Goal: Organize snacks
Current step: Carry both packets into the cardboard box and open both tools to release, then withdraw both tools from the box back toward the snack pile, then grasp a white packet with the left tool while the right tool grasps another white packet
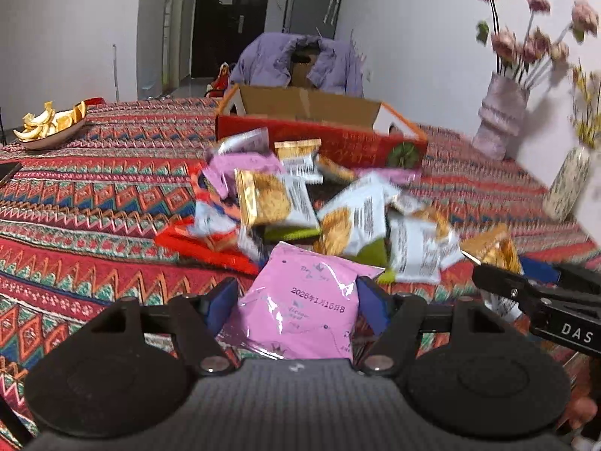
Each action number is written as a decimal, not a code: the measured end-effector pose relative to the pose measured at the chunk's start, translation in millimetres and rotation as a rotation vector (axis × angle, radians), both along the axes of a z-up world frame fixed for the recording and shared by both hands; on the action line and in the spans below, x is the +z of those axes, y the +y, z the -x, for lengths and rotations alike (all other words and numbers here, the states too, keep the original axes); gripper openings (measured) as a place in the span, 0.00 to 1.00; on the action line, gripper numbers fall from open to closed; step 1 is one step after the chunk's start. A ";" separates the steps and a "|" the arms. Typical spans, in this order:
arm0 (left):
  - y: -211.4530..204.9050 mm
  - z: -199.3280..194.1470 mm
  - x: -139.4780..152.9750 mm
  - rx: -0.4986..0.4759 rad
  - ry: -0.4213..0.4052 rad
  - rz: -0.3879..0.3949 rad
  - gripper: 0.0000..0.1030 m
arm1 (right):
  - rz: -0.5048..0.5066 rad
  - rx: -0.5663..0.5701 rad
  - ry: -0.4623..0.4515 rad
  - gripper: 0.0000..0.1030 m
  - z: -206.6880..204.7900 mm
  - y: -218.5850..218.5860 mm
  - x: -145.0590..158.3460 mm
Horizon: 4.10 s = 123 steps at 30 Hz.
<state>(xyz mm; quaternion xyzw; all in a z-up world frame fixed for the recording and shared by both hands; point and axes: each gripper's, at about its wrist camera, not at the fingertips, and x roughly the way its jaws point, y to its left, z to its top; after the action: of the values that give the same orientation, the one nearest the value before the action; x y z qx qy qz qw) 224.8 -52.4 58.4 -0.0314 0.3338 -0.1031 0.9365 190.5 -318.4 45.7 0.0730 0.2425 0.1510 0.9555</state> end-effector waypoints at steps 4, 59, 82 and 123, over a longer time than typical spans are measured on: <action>6.0 -15.9 29.2 -0.007 -0.056 0.006 0.68 | -0.084 0.007 -0.011 0.49 -13.0 -17.9 17.7; 12.0 -272.4 114.8 0.053 -0.101 -0.157 0.91 | 0.160 -0.111 0.128 0.92 -309.1 -47.2 108.9; 39.1 71.9 28.5 0.022 -0.285 -0.064 1.00 | 0.217 -0.031 -0.174 1.00 46.9 16.7 41.0; -32.4 52.9 -22.0 -0.013 -0.276 -0.147 1.00 | 0.132 -0.210 -0.120 1.00 88.2 8.4 -21.6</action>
<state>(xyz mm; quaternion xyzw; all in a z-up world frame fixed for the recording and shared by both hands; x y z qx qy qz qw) 171.9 -84.8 36.4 0.0540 0.2087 -0.0876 0.9726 102.2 -310.1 24.1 0.0258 0.1854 0.0382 0.9816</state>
